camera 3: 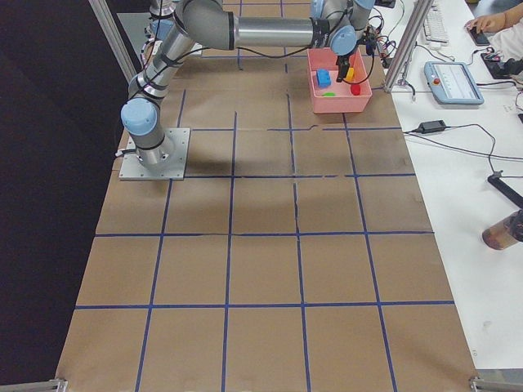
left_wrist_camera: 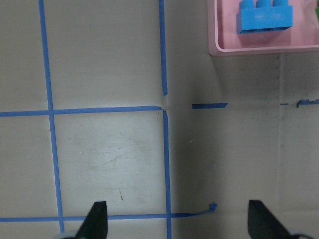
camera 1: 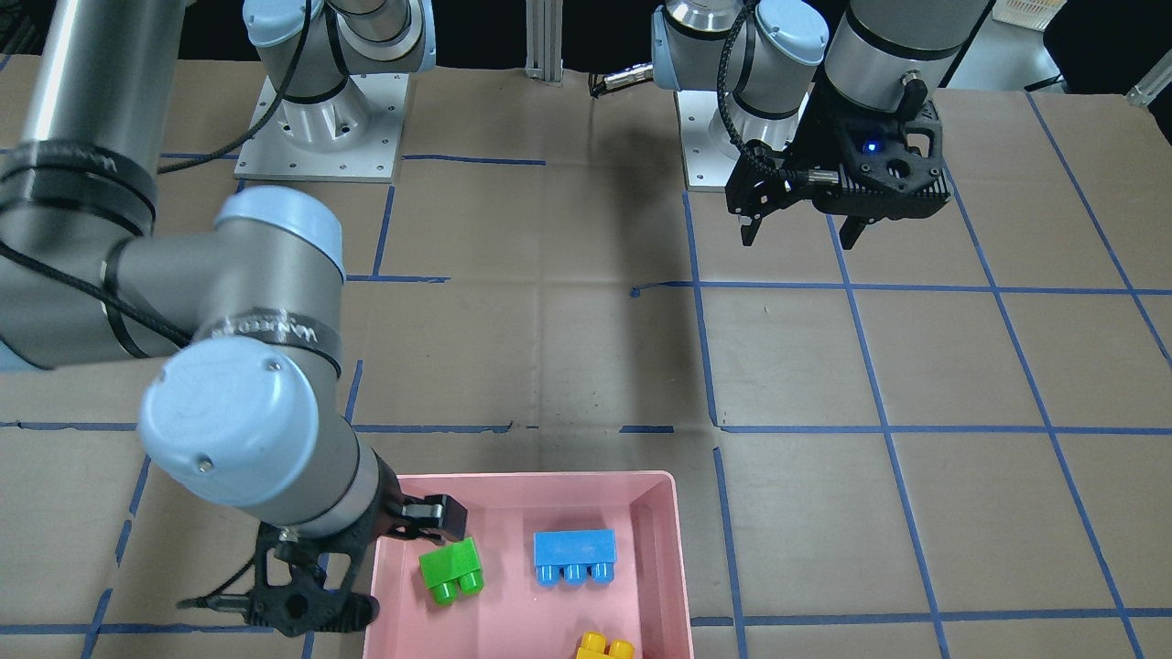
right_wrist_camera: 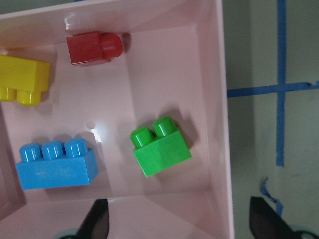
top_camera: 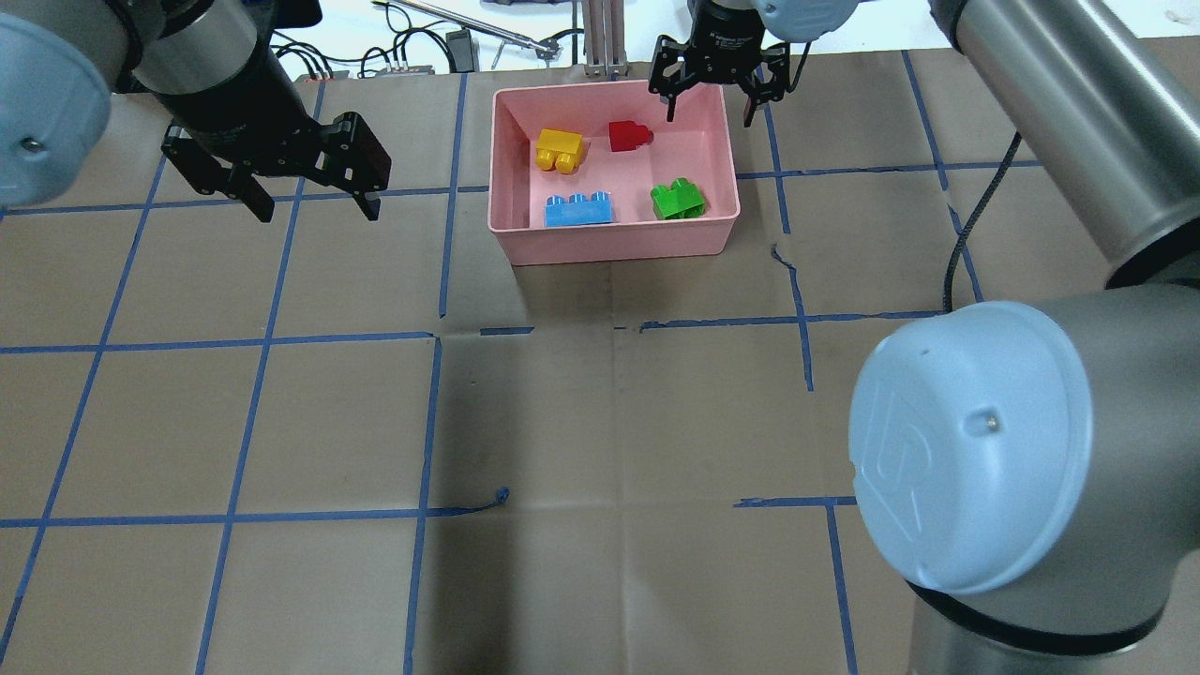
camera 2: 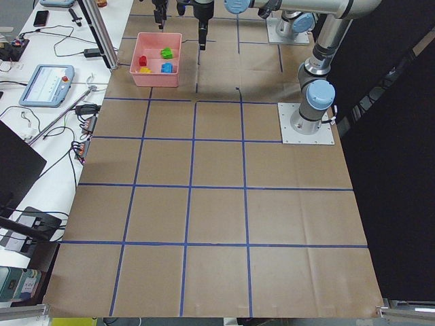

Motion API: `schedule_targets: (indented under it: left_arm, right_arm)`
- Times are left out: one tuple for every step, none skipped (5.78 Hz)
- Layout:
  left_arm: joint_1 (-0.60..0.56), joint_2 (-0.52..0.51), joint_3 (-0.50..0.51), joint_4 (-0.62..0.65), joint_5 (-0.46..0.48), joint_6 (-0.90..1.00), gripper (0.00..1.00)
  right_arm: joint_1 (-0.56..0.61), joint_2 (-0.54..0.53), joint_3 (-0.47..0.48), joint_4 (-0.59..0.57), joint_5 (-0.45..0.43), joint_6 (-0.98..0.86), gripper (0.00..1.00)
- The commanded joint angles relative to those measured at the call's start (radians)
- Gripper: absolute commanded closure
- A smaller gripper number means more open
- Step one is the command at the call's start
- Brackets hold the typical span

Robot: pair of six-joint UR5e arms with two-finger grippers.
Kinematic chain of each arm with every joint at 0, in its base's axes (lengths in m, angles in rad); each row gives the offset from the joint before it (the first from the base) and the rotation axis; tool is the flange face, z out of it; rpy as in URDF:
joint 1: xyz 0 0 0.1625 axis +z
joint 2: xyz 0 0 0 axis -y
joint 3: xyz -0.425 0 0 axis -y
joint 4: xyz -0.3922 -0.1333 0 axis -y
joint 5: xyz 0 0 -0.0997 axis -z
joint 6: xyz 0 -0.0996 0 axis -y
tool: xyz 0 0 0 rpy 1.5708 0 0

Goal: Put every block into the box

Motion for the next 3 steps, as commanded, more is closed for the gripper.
schedule_targets:
  left_arm:
    - [0.0, 0.001, 0.0, 0.0, 0.002, 0.0, 0.01]
    - [0.0, 0.001, 0.0, 0.0, 0.002, 0.0, 0.01]
    - [0.0, 0.001, 0.0, 0.0, 0.002, 0.0, 0.01]
  right_arm:
    - [-0.075, -0.169, 0.082, 0.153, -0.019, -0.153, 0.01]
    - [-0.115, -0.297, 0.232, 0.157, -0.018, -0.213, 0.01]
    - [-0.116, -0.414, 0.366, 0.142, -0.019, -0.19, 0.01]
